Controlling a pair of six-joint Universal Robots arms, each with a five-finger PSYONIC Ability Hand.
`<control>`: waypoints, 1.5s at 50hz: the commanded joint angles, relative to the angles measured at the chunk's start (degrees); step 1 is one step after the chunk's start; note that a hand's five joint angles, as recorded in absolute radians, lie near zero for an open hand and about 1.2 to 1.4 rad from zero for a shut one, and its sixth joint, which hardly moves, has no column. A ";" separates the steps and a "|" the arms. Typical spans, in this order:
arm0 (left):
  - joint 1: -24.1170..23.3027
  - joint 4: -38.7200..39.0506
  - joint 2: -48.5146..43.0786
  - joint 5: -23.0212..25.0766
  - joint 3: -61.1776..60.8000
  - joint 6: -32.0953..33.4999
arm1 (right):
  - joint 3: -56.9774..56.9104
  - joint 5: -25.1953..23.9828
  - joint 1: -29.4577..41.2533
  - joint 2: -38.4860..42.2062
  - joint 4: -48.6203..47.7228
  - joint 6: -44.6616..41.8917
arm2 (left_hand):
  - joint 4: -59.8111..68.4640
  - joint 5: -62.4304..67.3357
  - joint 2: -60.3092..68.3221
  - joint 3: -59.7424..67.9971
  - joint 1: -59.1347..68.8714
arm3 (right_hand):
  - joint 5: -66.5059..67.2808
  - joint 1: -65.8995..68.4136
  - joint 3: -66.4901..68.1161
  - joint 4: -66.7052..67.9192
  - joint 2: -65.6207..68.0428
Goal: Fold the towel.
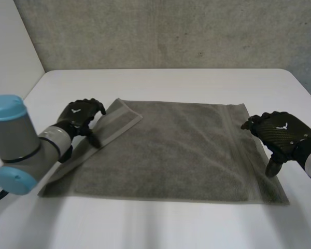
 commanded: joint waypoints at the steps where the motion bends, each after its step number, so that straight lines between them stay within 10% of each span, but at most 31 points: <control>1: -1.60 2.69 -6.97 -5.19 5.81 5.66 | 1.49 0.48 0.30 2.17 -1.28 -0.20 | -0.73 0.63 -0.38 -0.50 -0.48 | -3.27 -3.32 -4.14 -4.57 -4.34; 32: -2.39 2.61 -17.60 -7.83 17.06 5.84 | 3.07 2.06 1.18 4.10 -3.47 -0.37 | -0.57 0.80 -0.21 -0.33 -0.31 | -3.27 -3.32 -4.14 -4.57 -4.34; 51: 1.74 2.70 -19.36 -19.08 21.89 5.58 | 3.78 2.41 3.37 6.82 -4.26 -0.81 | -0.73 0.63 -0.38 -0.50 -0.48 | -3.27 -3.32 -4.14 -4.57 -4.34; 75: -4.32 0.14 -8.19 -8.53 11.61 -7.43 | 4.22 4.26 3.81 6.74 -5.23 -0.64 | 0.44 1.80 0.79 0.67 0.69 | -3.27 -3.32 -4.14 -4.57 -4.34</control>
